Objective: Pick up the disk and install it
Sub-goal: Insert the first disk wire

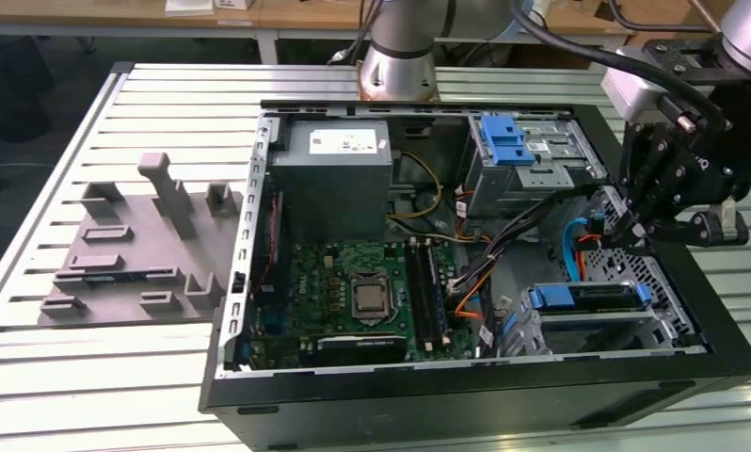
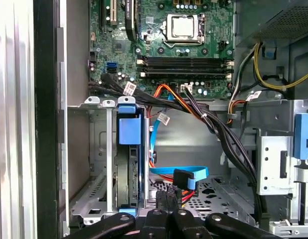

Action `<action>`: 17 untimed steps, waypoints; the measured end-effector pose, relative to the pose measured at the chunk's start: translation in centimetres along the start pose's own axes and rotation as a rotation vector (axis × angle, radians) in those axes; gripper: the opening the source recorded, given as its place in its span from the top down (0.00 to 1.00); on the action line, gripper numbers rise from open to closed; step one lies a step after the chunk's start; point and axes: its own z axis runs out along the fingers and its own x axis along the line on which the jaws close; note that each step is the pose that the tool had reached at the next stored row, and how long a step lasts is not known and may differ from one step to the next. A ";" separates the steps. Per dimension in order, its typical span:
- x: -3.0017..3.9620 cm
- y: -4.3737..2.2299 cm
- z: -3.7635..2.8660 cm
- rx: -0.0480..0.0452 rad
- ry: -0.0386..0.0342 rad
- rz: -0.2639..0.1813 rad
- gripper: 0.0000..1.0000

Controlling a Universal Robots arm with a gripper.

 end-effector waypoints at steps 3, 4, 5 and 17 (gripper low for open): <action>0.00 0.00 -0.01 0.0000 0.0008 0.000 0.89; -0.04 0.00 -0.01 0.0007 0.0016 0.000 0.89; -0.13 0.00 -0.01 0.0021 0.0040 0.000 0.89; -1.12 0.07 0.45 0.0199 0.0213 0.011 0.75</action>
